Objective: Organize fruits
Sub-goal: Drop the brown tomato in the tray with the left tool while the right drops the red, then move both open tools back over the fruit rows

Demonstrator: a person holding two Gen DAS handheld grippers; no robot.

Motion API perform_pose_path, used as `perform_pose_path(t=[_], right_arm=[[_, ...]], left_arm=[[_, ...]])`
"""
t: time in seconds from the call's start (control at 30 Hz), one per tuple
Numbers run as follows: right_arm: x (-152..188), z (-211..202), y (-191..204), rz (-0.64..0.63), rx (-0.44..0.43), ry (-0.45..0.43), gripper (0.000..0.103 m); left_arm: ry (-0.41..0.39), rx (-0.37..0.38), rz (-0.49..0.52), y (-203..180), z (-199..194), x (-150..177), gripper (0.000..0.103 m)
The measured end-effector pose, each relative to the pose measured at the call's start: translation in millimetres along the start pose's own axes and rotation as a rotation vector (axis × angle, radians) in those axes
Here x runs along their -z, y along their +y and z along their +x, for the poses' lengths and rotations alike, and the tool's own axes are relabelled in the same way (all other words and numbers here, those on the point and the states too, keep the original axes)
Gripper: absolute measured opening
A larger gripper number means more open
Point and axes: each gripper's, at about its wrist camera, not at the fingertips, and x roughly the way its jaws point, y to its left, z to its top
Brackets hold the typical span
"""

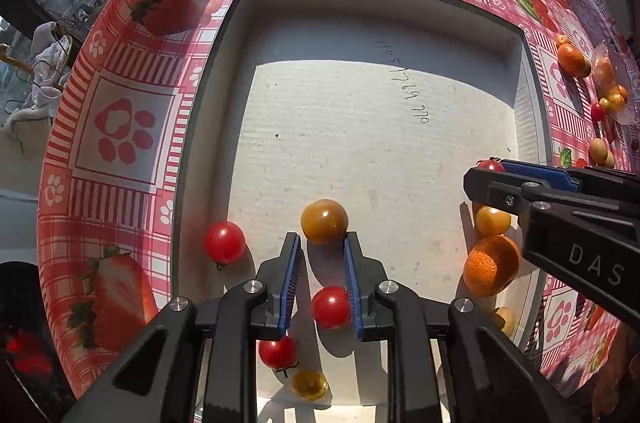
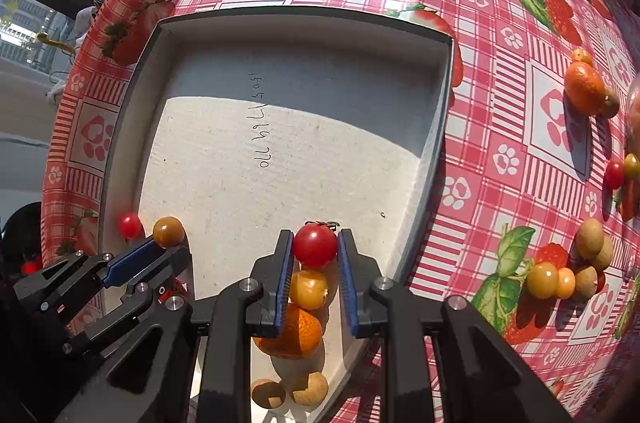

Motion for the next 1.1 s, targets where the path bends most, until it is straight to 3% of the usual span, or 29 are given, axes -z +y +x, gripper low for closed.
perform_pose_path(t=[0.03,0.07,0.2,0.3,0.37,0.7,1.1], right_arm=[[-1.5,0.4,-0.1,0.002,-0.007,0.002,0.031],[-1.8,0.7,1.0,0.004,-0.01,0.003,0.04],[-2.9,-0.9,5.6,-0.006,-0.027,-0.001,0.053],[-3.1,-6.4,11.4,-0.006,-0.055,-0.014,0.069],[-2.6,-15.1,13.4,-0.005,-0.073,-0.032,0.086],[11.7,-63.7,-21.8,0.069,-0.081,-0.126,0.086],[94.7,-83.2,-130.7,0.309,0.018,-0.119,0.086]], left_arm=[[-0.002,-0.009,-0.005,-1.5,0.6,-1.1,0.052],[-0.012,-0.009,-0.014,-0.8,-0.6,-1.2,0.072],[-0.022,-0.017,-0.006,-3.6,-4.3,-3.8,0.073],[-0.022,-0.024,-0.002,-6.3,-5.9,-4.5,0.073],[-0.028,-0.027,0.004,-7.2,-12.1,-4.0,0.073],[-0.058,-0.019,0.079,-42.3,-37.6,0.9,0.073],[-0.121,0.066,0.259,-127.5,-63.8,4.6,0.073]])
